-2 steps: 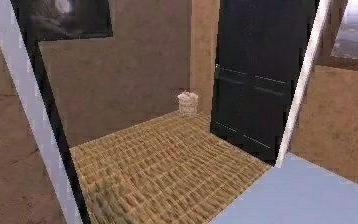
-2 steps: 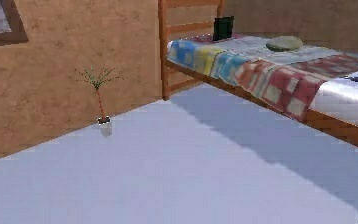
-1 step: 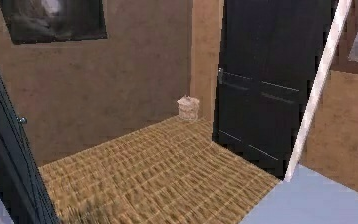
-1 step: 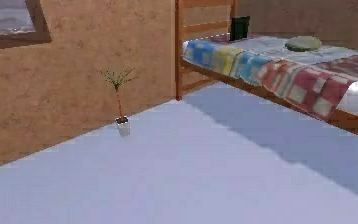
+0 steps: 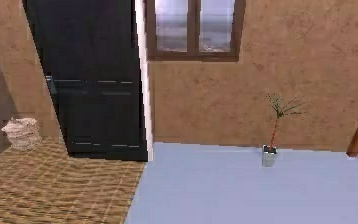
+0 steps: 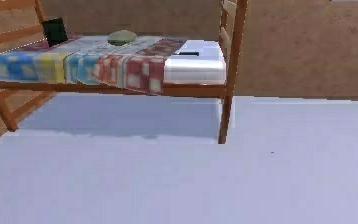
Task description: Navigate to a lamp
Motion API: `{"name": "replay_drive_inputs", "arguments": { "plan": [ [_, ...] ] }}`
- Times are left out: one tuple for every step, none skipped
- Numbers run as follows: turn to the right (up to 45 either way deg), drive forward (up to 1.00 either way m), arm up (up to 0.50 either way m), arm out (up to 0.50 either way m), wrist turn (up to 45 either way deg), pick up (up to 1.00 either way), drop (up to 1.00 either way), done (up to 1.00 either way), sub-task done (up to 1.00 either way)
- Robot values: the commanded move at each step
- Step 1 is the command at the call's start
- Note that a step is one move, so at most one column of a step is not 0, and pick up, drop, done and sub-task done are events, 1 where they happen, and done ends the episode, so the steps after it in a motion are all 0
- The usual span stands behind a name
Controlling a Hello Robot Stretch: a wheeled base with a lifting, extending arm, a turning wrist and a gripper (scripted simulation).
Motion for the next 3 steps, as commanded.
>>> {"name": "replay_drive_inputs", "arguments": {
  "plan": [
    [45.0, 0.00, 0.00, 0.00, 0.0, 0.00, 0.00, 0.00, 0.00],
    [15.0, 0.00, 0.00, 0.00, 0.0, 0.00, 0.00, 0.00, 0.00],
    [0.0, 0.25, 0.00, 0.00, 0.0, 0.00, 0.00, 0.00, 0.00]
  ]
}}
